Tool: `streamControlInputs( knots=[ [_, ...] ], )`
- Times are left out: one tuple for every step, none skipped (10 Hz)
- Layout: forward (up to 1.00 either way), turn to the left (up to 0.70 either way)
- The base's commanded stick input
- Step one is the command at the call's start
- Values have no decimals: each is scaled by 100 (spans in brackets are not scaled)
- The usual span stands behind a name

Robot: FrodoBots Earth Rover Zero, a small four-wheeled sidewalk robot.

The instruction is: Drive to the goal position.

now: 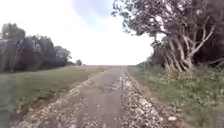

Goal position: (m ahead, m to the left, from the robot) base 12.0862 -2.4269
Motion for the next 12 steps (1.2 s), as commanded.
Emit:
streamControlInputs(
  knots=[
    [85,0],
    [85,0],
    [85,0],
    [85,0],
    [85,0],
    [85,0],
    [85,0],
    [85,0],
    [85,0],
    [85,0],
    [85,0],
    [85,0]
  ],
)
